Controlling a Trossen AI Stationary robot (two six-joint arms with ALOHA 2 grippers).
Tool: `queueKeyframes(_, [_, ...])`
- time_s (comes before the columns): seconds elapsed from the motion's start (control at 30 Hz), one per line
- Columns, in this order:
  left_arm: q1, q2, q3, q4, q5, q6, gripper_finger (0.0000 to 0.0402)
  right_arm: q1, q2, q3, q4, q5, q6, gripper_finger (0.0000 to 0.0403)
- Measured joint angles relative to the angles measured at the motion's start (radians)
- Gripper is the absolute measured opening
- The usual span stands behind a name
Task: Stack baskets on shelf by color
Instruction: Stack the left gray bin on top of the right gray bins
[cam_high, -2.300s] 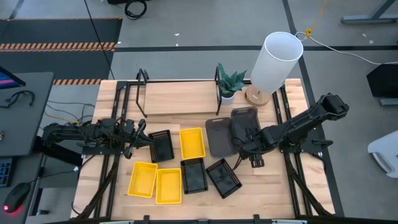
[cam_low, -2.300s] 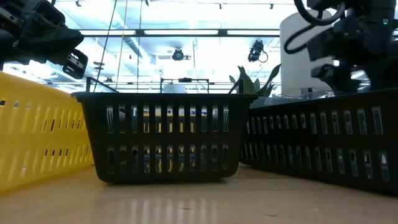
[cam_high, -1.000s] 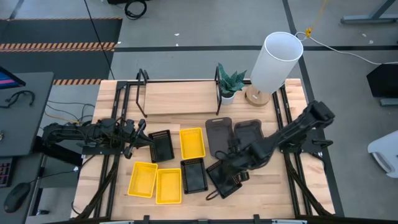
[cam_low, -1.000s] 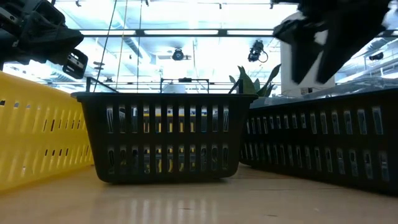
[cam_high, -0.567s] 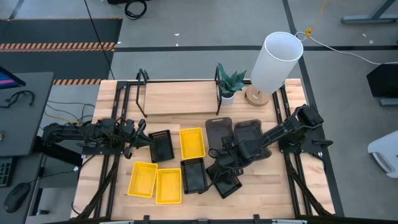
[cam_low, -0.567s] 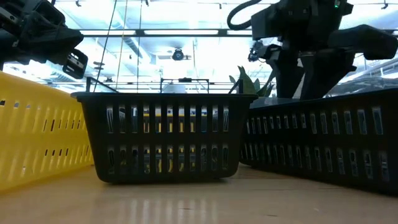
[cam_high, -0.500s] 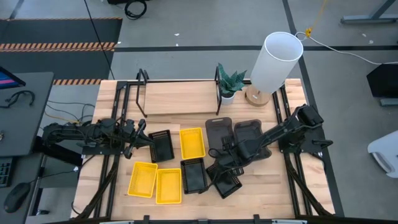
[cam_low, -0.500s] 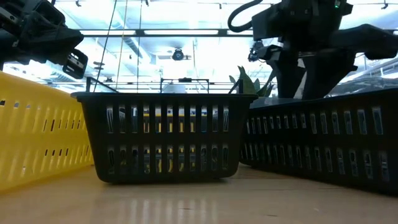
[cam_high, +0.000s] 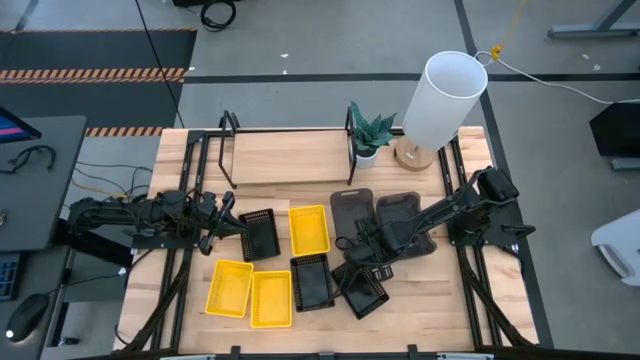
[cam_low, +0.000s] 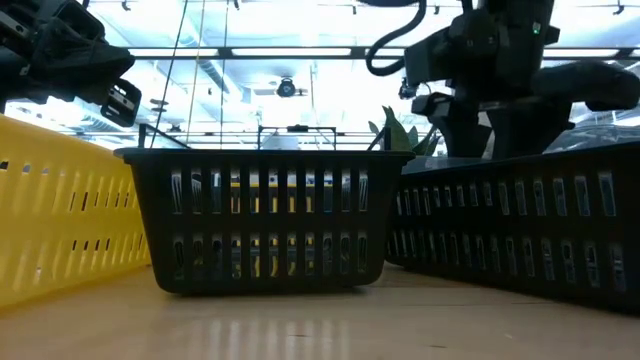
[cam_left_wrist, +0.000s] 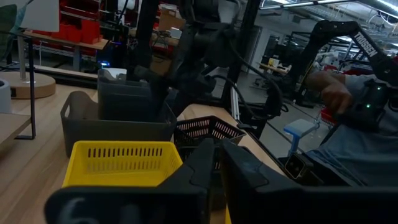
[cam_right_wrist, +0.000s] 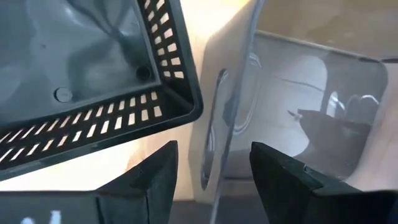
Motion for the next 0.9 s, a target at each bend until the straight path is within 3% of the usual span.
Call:
queueKeyframes(0.47, [0.0, 0.0, 0.0, 0.0, 0.0, 0.0, 0.0036, -0.054, 0.0, -0.072, 0.078, -0.038, 0.0, 0.0194])
queueKeyframes(0.9, [0.0, 0.0, 0.0, 0.0, 0.0, 0.0, 0.0034, -0.067, 0.0, -0.097, 0.092, -0.054, 0.0, 0.0083])
